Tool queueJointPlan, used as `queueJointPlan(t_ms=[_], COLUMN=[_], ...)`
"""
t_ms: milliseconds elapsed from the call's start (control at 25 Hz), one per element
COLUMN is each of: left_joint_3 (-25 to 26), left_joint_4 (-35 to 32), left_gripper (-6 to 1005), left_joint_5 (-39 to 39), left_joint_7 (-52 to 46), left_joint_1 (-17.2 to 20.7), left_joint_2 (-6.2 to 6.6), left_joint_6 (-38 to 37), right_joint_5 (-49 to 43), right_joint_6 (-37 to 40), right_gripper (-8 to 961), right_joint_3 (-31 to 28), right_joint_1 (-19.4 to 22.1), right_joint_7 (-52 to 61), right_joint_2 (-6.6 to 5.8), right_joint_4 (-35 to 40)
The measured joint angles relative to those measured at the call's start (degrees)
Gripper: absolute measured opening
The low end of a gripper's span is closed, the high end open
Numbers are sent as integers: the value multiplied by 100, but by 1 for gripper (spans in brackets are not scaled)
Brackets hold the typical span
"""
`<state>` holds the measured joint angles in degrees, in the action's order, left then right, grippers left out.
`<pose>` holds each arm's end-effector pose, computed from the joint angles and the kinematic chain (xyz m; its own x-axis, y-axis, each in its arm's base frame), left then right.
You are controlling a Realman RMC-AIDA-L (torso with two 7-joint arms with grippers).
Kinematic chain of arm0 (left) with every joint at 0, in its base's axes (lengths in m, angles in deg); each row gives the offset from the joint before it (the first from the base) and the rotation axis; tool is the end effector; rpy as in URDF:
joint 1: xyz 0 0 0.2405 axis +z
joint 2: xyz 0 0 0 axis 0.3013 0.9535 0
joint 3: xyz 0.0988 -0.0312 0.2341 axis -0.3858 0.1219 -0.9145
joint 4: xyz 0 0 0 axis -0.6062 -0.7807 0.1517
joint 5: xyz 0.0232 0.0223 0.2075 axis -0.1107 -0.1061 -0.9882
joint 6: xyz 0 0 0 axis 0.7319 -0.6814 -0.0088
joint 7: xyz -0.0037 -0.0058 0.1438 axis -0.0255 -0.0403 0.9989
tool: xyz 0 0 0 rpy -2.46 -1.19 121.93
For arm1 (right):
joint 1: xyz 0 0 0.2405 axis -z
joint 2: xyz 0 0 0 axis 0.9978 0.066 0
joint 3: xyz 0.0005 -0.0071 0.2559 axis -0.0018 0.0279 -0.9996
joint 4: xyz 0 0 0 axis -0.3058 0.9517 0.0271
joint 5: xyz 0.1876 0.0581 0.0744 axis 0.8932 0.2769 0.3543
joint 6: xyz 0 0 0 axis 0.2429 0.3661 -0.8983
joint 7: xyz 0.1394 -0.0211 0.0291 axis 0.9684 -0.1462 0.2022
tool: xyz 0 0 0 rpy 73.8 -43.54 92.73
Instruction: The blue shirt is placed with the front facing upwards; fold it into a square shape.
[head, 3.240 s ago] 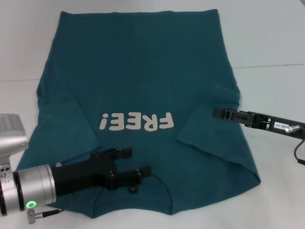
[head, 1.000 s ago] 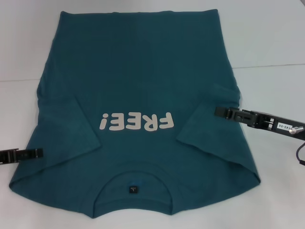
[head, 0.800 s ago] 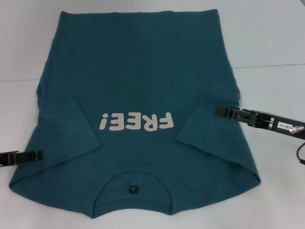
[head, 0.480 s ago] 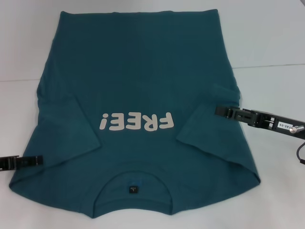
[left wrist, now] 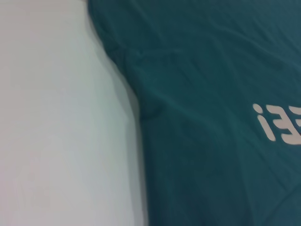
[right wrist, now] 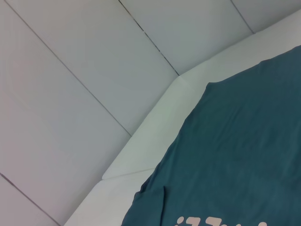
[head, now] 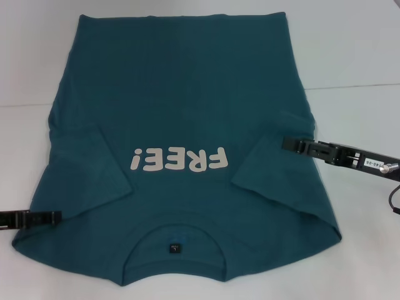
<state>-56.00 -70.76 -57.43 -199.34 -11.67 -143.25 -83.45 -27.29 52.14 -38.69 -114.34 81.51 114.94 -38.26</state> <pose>-0.3394 0.3485 0.0426 0.3919 0.8287 0.3995 0.8989 -0.2525 -0.3580 0.2939 0.3482 0.0226 0.3294 -0.6213 -0.7110 -0.8708 -0.4910 0.0256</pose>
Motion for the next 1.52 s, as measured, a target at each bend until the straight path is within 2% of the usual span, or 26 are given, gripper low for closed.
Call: queueJointPlan(t_ms=[520, 1520], left_joint_3=[-3, 13], left_joint_4=[-28, -249], left_gripper=[919, 920], left_joint_5=[-4, -456], left_joint_7=[127, 123], left_joint_1=[-151, -261], left_joint_2=[43, 129], left_joint_6=[-634, -1259], right_joint_5=[0, 0], right_joint_6=[-1, -83], right_gripper=[932, 931], right_joint_3=[-11, -11], right_joint_1=[-12, -73], right_joint_7=[0, 0], right_joint_2=[0, -9], right_joint_4=[-3, -20])
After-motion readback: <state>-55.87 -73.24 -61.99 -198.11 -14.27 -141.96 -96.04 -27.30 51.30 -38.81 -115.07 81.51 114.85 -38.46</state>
